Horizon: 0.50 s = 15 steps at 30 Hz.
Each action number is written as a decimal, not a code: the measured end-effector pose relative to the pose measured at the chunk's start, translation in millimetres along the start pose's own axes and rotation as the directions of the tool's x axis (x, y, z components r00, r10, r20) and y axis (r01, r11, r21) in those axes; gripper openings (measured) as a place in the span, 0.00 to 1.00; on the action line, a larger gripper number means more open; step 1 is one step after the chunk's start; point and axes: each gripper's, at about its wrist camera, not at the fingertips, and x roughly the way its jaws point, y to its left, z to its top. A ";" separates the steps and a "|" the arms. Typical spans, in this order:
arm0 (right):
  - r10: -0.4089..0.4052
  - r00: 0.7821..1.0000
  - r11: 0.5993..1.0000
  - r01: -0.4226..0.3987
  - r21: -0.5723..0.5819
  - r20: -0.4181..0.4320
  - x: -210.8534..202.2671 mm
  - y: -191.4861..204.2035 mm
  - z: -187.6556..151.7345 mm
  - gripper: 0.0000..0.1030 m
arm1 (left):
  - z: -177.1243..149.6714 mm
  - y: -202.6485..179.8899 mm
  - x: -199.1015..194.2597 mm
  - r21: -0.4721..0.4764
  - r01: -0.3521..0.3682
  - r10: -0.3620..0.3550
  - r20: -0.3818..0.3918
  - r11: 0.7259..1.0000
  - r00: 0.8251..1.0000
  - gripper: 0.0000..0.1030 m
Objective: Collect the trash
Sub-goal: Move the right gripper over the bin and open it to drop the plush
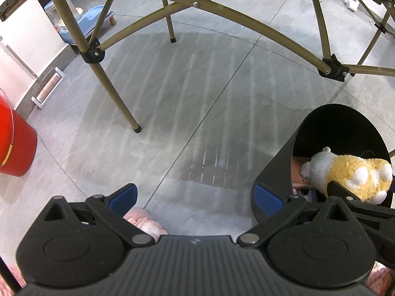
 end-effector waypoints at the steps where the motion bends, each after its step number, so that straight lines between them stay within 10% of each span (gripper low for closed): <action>1: 0.000 1.000 1.000 0.000 0.000 -0.001 0.4 -0.6 0.2 0.91 | 0.0 0.0 0.1 -0.001 0.000 0.000 0.000 1.000 1.000 1.00; 15: -0.002 0.999 0.999 0.003 0.040 -0.039 10.4 -4.2 1.6 1.00 | 0.7 -0.7 0.1 -0.002 0.000 0.000 -0.007 1.000 1.000 1.00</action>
